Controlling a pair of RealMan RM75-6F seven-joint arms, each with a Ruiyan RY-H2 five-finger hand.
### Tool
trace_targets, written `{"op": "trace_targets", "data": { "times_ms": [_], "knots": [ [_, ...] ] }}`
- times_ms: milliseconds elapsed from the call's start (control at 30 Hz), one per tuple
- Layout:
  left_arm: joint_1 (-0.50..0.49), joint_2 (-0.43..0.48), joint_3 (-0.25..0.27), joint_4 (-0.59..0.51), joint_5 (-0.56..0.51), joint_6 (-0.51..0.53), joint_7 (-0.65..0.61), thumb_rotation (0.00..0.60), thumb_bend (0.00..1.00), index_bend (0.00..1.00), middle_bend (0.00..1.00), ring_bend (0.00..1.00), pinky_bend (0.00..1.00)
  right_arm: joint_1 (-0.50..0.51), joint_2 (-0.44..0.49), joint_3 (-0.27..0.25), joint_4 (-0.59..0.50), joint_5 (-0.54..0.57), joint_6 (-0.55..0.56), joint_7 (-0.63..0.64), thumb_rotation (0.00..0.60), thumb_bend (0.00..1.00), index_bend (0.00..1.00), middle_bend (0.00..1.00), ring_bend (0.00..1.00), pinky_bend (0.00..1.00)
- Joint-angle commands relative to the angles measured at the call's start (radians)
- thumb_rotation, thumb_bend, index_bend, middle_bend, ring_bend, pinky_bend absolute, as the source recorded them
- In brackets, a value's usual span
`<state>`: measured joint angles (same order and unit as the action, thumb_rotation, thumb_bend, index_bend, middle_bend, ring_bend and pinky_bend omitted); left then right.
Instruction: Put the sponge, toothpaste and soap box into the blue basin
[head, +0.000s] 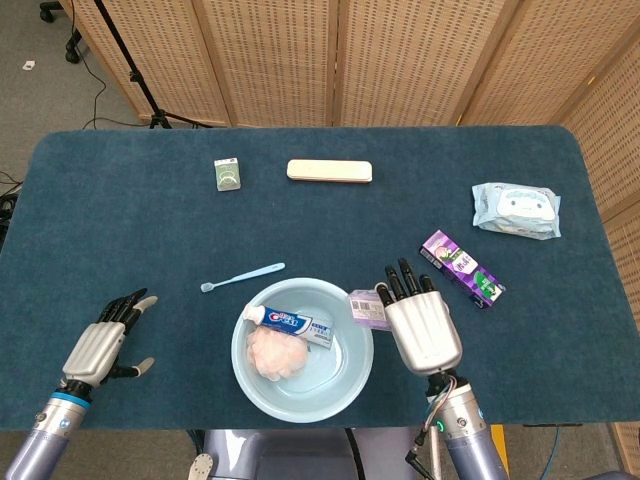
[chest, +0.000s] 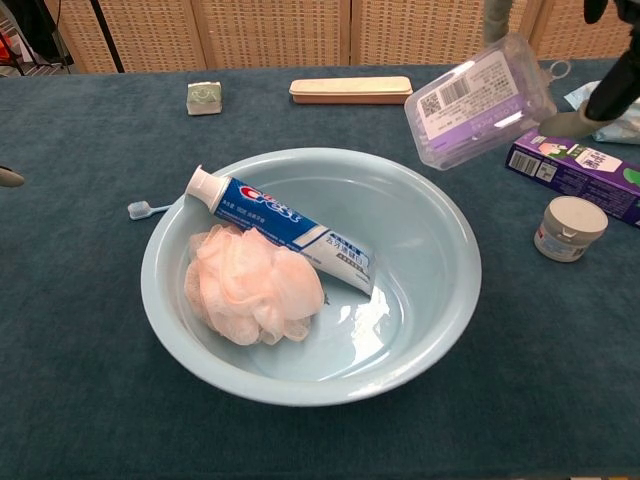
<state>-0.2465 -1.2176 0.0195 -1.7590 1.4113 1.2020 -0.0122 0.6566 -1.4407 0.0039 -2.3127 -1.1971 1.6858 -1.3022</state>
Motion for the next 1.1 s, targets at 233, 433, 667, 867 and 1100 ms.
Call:
{"op": "trace_targets", "data": {
  "times_ms": [233, 433, 667, 867, 1100],
  "knots": [
    [-0.003, -0.006, 0.002, 0.002, -0.009, -0.01, 0.016, 0.6, 0.24, 0.0, 0.0, 0.0, 0.0, -0.034, -0.061, -0.017, -0.003, -0.04, -0.021, -0.044, 0.6, 0.24, 0.56, 0.25, 0.17, 0.39],
    [-0.003, -0.005, -0.002, 0.004, -0.016, -0.01, 0.009, 0.6, 0.24, 0.0, 0.0, 0.0, 0.0, -0.044, -0.119, -0.024, 0.0, -0.06, -0.046, -0.095, 0.6, 0.25, 0.56, 0.25, 0.18, 0.39],
    [-0.004, 0.0, -0.004, 0.004, -0.016, -0.011, -0.003, 0.6, 0.24, 0.0, 0.0, 0.0, 0.0, -0.063, -0.185, -0.036, 0.008, -0.081, -0.066, -0.148, 0.6, 0.25, 0.56, 0.25, 0.18, 0.4],
    [-0.004, 0.003, -0.004, 0.002, -0.013, -0.009, -0.007, 0.6, 0.24, 0.0, 0.0, 0.0, 0.0, -0.08, -0.217, -0.041, 0.012, -0.092, -0.078, -0.172, 0.6, 0.24, 0.56, 0.24, 0.18, 0.4],
    [-0.004, 0.001, -0.004, 0.003, -0.015, -0.011, -0.006, 0.6, 0.24, 0.0, 0.0, 0.0, 0.0, -0.096, -0.231, -0.044, 0.006, -0.079, -0.098, -0.172, 0.6, 0.21, 0.44, 0.12, 0.1, 0.4]
  ]
}}
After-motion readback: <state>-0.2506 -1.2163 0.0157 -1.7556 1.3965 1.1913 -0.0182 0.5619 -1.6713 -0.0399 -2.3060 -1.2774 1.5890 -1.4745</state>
